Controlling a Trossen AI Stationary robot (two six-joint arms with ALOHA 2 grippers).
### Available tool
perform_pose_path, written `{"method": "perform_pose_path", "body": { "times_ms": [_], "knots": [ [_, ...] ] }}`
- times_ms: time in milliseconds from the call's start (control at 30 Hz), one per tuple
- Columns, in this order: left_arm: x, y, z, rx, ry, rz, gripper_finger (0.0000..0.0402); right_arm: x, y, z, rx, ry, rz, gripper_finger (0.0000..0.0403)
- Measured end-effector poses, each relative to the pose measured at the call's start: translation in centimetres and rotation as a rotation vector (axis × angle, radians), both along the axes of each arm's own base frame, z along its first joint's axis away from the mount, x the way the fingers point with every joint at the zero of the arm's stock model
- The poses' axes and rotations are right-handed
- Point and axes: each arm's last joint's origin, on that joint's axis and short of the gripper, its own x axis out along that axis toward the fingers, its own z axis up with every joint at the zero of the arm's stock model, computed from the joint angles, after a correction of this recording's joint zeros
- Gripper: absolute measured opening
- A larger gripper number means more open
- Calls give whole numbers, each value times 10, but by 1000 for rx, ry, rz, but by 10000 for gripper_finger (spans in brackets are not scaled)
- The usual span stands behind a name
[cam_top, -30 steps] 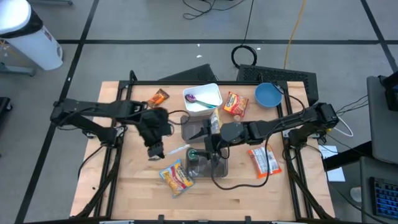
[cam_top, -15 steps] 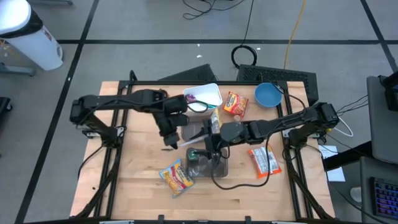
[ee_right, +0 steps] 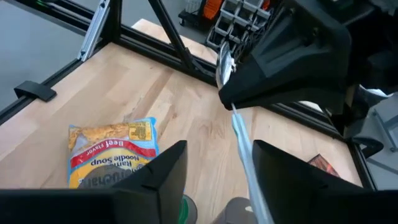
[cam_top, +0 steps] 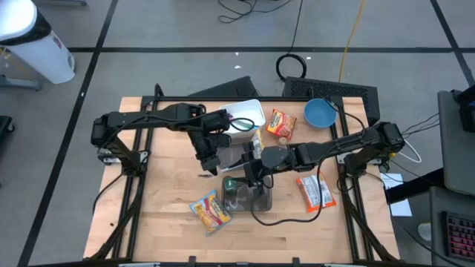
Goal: Pick & Place Food Item
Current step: Put the blue patterned spoon into the white bin
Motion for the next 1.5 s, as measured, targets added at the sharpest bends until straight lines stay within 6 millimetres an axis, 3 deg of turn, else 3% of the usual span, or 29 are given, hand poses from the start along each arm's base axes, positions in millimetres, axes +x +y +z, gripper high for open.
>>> {"method": "perform_pose_path", "body": {
  "times_ms": [300, 767, 1067, 1500],
  "knots": [
    [0, 0, 0, -1, 12, 13, 14, 1, -5, 0, -6, 1, -30, 110],
    [0, 0, 0, -4, 3, 7, 6, 2, -7, -4, -39, 19, -81, 104],
    [0, 0, 1, 2, 0, 6, 6, 2, -7, -4, -25, 17, -78, 24],
    [0, 2, 0, 99, -71, -54, 19, 2, -7, -4, 17, 16, -125, 22]
  ]
}}
